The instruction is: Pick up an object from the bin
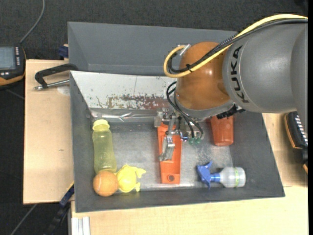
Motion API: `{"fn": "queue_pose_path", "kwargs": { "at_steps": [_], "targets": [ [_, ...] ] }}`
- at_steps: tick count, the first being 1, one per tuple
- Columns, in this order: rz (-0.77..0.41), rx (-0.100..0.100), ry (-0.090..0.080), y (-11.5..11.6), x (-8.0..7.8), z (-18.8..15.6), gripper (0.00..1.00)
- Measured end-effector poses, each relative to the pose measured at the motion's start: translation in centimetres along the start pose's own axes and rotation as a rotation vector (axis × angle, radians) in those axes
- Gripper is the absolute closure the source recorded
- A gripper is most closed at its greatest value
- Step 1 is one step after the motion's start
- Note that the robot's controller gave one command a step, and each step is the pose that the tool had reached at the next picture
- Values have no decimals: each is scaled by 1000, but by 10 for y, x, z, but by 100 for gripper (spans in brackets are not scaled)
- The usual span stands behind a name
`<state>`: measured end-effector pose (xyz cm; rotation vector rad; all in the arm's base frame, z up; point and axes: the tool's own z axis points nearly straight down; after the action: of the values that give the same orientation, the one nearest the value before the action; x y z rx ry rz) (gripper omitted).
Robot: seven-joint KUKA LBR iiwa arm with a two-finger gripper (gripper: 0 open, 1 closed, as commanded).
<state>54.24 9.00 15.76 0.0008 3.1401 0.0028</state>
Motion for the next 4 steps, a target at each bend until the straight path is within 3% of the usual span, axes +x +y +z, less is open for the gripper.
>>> {"fn": "queue_pose_path", "kwargs": {
  "at_steps": [1, 2, 3, 4],
  "targets": [
    [0, 0, 0, 0, 0, 0, 0],
    [-101, -1, -4, -26, -8, 43, 0],
    [-370, -1, -6, -74, -17, 59, 100],
    [-370, -1, -6, -73, -17, 59, 0]
  ]
}}
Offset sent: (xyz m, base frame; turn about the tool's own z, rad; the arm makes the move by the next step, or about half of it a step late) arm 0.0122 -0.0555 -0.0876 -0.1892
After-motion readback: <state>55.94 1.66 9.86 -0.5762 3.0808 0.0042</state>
